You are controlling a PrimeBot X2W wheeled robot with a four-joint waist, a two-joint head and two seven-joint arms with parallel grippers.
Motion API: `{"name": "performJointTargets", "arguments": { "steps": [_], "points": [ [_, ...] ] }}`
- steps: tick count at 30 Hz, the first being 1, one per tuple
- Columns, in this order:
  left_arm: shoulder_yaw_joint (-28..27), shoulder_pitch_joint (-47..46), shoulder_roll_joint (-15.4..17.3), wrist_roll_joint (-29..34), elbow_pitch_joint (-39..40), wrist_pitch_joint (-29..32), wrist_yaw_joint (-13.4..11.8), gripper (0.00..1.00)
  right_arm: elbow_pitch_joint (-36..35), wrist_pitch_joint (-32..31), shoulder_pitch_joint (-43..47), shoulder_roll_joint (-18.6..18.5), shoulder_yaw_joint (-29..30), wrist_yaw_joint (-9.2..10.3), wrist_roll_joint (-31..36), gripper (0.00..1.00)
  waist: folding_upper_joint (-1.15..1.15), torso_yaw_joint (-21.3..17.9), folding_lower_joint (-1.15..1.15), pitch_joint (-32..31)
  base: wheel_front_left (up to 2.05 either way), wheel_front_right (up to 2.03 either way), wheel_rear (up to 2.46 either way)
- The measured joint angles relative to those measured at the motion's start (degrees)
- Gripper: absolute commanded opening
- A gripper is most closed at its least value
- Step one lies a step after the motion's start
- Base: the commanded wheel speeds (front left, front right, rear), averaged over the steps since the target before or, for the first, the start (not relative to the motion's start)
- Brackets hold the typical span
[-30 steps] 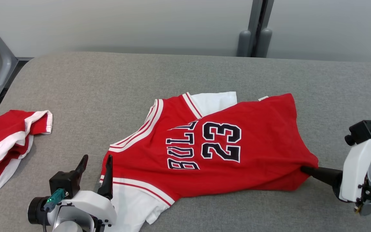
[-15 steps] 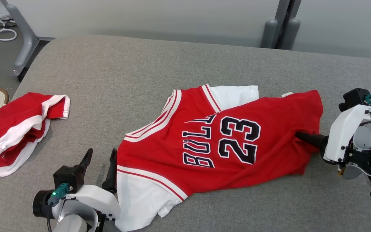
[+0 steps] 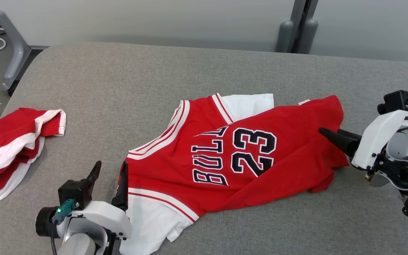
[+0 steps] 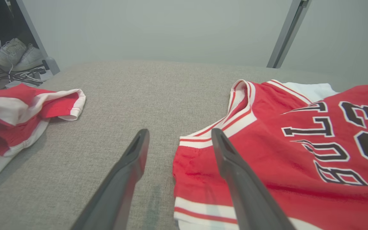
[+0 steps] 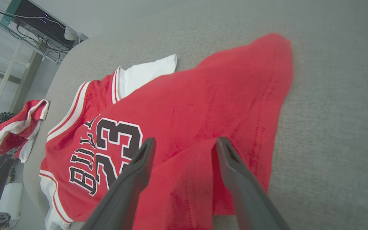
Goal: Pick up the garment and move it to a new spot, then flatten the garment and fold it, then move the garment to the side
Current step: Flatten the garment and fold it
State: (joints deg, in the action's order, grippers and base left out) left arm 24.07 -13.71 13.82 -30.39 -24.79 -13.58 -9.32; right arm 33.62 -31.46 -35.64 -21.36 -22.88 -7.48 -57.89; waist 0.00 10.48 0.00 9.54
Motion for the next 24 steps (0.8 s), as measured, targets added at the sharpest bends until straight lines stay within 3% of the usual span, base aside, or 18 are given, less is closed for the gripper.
{"name": "performJointTargets", "arguments": {
  "steps": [9,16,24],
  "points": [
    [0.1,0.5,0.9,-0.2,0.3,0.0,-0.3,1.0,-5.7,14.4,3.9,-4.0,0.0,0.0,-0.1,1.0,0.0,-2.9,0.0,-2.4,0.0,0.0,0.0],
    [-0.1,1.9,1.6,-0.5,1.4,0.3,-0.9,1.0,-10.1,26.7,10.4,-4.8,0.3,0.0,1.5,1.0,0.0,-5.7,0.0,-4.0,0.0,0.0,0.0],
    [-0.8,3.9,2.1,-1.4,2.6,0.0,-1.9,1.0,-12.4,42.5,19.2,-1.7,3.3,0.0,7.7,1.0,0.0,-8.1,0.0,-6.5,0.0,0.0,0.0]
  ]
}}
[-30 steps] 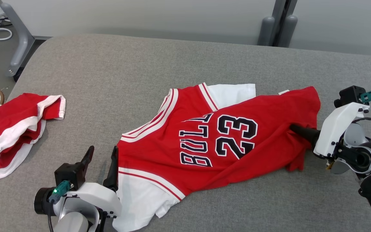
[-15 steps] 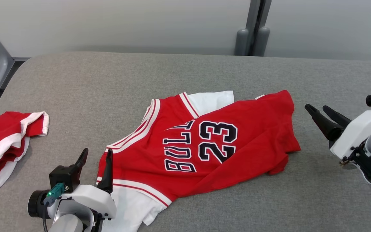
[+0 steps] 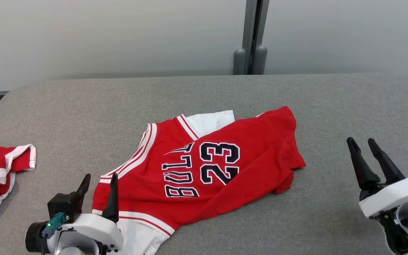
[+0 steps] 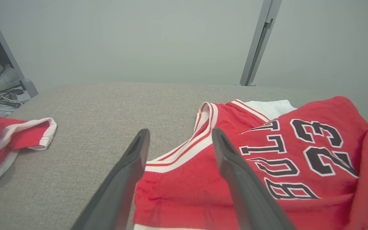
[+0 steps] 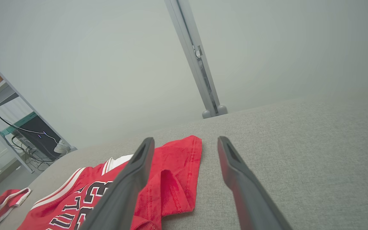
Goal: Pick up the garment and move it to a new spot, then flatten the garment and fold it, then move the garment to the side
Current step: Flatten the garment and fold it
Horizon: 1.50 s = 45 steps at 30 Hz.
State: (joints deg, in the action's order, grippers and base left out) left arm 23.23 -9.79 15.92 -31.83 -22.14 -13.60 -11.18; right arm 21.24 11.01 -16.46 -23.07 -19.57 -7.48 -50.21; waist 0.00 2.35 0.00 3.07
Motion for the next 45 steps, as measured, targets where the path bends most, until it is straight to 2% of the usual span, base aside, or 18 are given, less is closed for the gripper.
{"name": "performJointTargets", "arguments": {
  "steps": [9,20,38,45],
  "points": [
    [-0.9,1.6,1.1,-0.2,1.6,-0.4,-0.7,1.0,-2.0,3.7,7.5,5.1,3.6,0.0,8.6,1.0,0.0,-1.0,0.0,-1.1,0.0,0.0,0.0],
    [-1.3,2.4,1.1,-0.6,2.4,-0.6,-1.0,1.0,-5.6,4.1,12.4,9.9,6.6,0.0,13.4,1.0,0.0,-1.4,0.0,-1.1,0.0,0.0,0.0],
    [-0.4,3.5,1.0,-1.0,2.4,-0.6,-1.2,1.0,-5.9,4.1,13.5,9.9,7.4,0.0,16.5,1.0,0.0,-0.4,0.0,-3.1,0.0,0.0,0.0],
    [0.0,3.5,1.0,-1.0,3.0,-0.6,-1.2,1.0,-1.7,3.5,11.4,9.6,2.6,0.0,17.2,1.0,0.0,0.2,0.0,-2.8,0.0,0.0,0.0]
  ]
}}
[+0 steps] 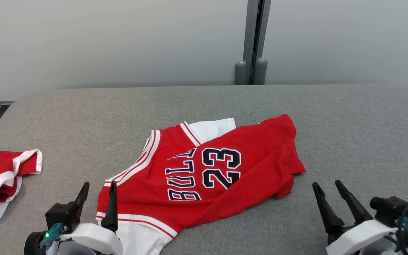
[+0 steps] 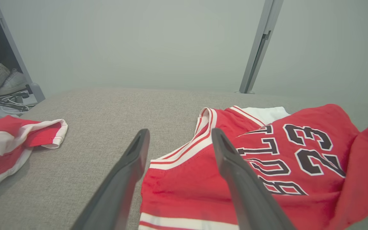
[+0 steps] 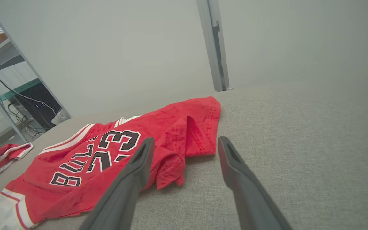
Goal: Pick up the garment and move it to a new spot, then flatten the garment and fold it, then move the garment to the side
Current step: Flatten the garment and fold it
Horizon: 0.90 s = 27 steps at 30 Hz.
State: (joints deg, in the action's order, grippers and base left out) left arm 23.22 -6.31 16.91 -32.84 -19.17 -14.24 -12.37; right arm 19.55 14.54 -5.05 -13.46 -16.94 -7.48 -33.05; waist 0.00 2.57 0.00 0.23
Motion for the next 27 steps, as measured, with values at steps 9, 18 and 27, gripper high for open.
{"name": "performJointTargets", "arguments": {
  "steps": [9,18,27],
  "points": [
    [0.3,-1.0,-0.1,0.0,0.3,-0.1,0.1,1.0,11.0,-4.6,-7.4,-0.5,-7.4,0.0,-3.9,1.0,0.0,2.6,0.0,1.1,0.0,0.0,0.0],
    [0.4,-1.2,0.1,0.0,0.2,-0.1,0.2,1.0,18.5,-5.6,-11.1,-1.9,-10.3,0.0,-8.6,1.0,0.0,4.9,0.0,1.6,0.0,0.0,0.0],
    [0.5,-2.0,0.3,0.0,0.3,-0.1,0.1,1.0,20.8,-4.0,-14.7,-3.0,-14.6,0.0,-13.4,1.0,0.0,5.7,0.0,3.0,0.0,0.0,0.0]
  ]
}}
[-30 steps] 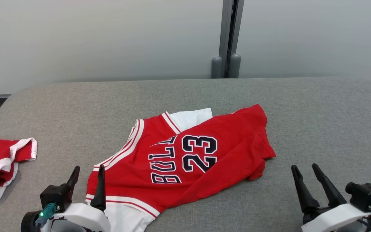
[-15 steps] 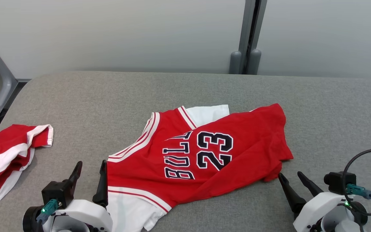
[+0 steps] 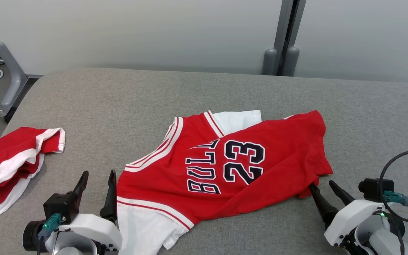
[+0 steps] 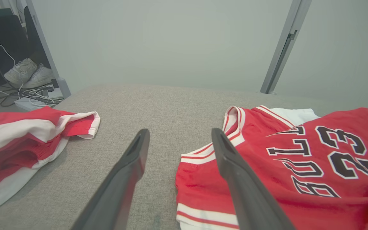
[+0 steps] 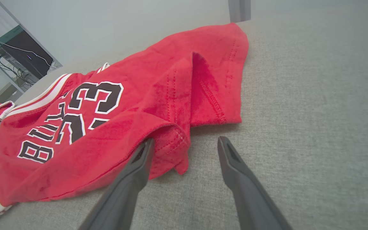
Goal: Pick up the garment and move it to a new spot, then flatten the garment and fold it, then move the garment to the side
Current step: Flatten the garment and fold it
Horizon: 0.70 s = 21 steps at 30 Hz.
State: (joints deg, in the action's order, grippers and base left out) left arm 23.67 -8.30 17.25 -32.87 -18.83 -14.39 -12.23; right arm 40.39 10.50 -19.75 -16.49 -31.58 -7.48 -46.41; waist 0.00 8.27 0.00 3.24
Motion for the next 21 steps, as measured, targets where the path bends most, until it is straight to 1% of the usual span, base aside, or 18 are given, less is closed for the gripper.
{"name": "performJointTargets", "arguments": {
  "steps": [7,8,9,10,11,12,17,21],
  "points": [
    [0.3,-0.6,0.1,0.0,-0.1,0.0,0.0,1.0,3.1,1.0,-3.1,0.0,-3.5,0.0,-2.6,1.0,0.0,0.8,0.0,0.9,0.0,0.0,0.0],
    [0.3,-0.6,0.0,0.0,-0.1,0.0,0.0,1.0,3.4,1.3,-3.5,0.0,-3.9,0.0,-3.0,0.98,0.0,1.0,0.0,1.0,0.0,0.0,0.0],
    [0.3,-0.7,0.0,0.0,-0.2,0.0,0.0,1.0,3.7,1.5,-3.8,0.0,-4.3,0.0,-3.3,0.62,0.0,1.1,0.0,1.1,0.0,0.0,0.0],
    [0.3,-0.7,0.0,-0.1,-0.2,0.0,0.0,1.0,4.2,1.7,-4.1,0.0,-4.7,0.0,-3.6,0.37,0.0,1.2,0.0,1.1,0.0,0.0,0.0],
    [0.3,-0.7,0.0,-0.1,-0.3,0.0,0.0,1.0,4.5,1.9,-4.4,0.0,-5.2,0.0,-4.0,0.1,0.0,1.3,0.0,1.2,0.0,0.0,0.0],
    [0.4,-0.7,0.0,-0.1,-0.3,0.0,0.0,1.0,4.7,2.1,-4.6,-0.1,-5.7,0.0,-4.2,0.0,0.0,1.5,0.0,1.2,0.0,0.0,0.0],
    [0.3,-1.2,-0.1,-0.3,-0.6,0.0,0.0,1.0,5.2,3.1,-5.6,-0.3,-7.6,0.0,-5.6,0.0,0.0,1.6,0.0,1.2,0.0,0.0,0.0],
    [0.2,-1.2,-0.1,-0.4,-0.7,-0.1,-0.1,1.0,4.9,4.0,-5.6,-1.7,-8.6,0.0,-5.5,0.0,0.0,1.1,0.0,0.8,0.0,0.0,0.0]
  ]
}}
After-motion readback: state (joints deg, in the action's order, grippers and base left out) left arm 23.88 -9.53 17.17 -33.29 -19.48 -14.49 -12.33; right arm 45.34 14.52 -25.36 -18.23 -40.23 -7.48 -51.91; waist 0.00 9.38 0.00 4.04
